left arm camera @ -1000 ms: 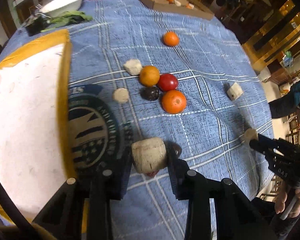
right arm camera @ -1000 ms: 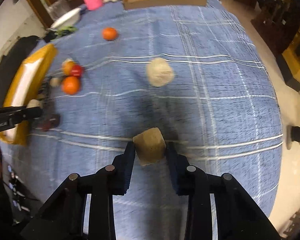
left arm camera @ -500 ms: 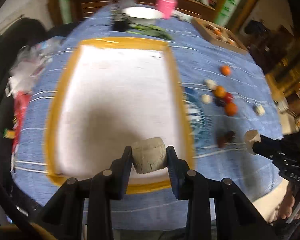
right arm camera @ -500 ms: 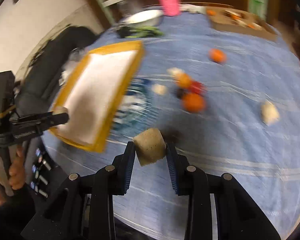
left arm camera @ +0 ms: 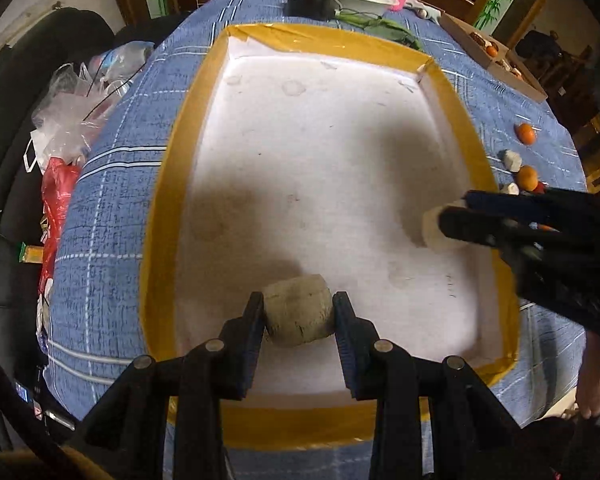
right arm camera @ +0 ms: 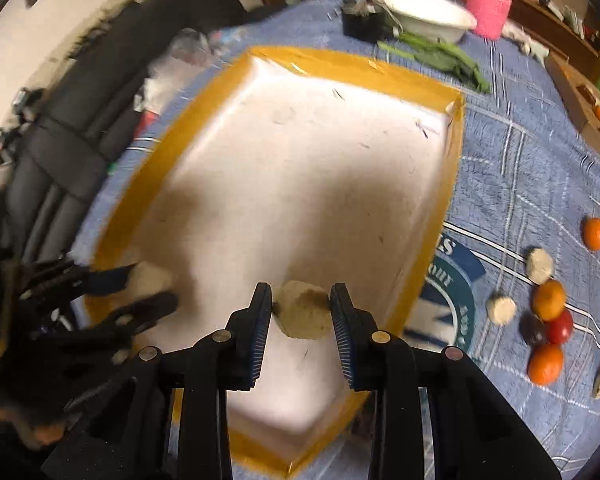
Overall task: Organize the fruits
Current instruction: 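Carry both pale cubes into the white tray and open both grippers, then grasp the red date with the left gripper while the right grasps a pale cube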
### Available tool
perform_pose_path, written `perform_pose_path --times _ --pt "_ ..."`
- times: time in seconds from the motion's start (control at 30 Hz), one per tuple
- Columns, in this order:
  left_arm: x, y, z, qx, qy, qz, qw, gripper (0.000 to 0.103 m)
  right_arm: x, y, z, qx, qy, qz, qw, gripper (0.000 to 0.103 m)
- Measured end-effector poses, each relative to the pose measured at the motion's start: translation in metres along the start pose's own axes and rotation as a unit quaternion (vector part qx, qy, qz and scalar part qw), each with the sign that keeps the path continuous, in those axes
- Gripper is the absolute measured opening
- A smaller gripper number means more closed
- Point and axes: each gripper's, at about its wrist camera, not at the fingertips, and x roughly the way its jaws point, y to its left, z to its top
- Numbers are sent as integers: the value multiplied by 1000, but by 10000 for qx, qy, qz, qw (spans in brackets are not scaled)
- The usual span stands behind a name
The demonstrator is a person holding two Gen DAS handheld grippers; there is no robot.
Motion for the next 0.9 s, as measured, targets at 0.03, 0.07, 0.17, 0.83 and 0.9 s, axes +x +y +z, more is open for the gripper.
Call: perform_pose_path --times 0.03,0.07,0.17,0.83,0.9 --pt "2 3 0 23 27 26 10000 37 2 0 2 -34 -63 -13 10000 29" --pt "5 5 1 33 67 45 10000 37 3 0 2 -27 -81 -53 9999 29" --pt "11 9 3 108 128 -7 9999 37 2 0 5 4 -49 -80 10000 29" --pt "-58 -169 -38 1642 -696 -692 9815 77 -164 -169 -189 2377 -2054 193 9492 74" --pt "-54 -200 -39 1915 -664 -689 9768 77 -168 -179 -209 2390 -2071 14 9487 74"
